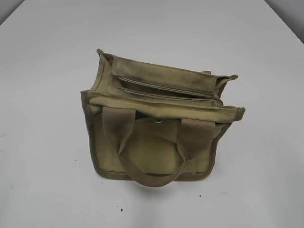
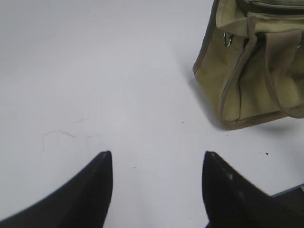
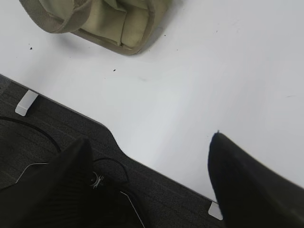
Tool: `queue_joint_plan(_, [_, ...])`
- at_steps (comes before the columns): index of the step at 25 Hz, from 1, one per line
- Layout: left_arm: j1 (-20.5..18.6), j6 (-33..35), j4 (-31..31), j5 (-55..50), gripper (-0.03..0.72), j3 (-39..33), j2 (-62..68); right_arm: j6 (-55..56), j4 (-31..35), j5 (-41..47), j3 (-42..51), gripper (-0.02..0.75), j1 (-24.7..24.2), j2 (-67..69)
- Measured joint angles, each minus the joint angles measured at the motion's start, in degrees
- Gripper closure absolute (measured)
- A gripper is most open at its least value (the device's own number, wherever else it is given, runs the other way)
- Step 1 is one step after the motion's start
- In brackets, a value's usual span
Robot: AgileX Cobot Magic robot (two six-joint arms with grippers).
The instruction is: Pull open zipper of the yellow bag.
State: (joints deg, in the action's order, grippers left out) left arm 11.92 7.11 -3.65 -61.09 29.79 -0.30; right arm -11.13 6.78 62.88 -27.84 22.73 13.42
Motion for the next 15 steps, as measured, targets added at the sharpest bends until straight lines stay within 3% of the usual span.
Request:
queue_joint_plan(12, [0.0, 0.0, 0.0, 0.1, 0.233, 0.0, 0.0, 0.0, 0.0, -0.1, 0.0, 0.154, -0.2, 0.0])
queue_joint_plan(15, [-1.5, 0.0, 0.0, 0.1, 0.233, 0.0, 0.0, -0.1, 0.1, -0.2, 0.0, 0.154, -3.5, -0.1])
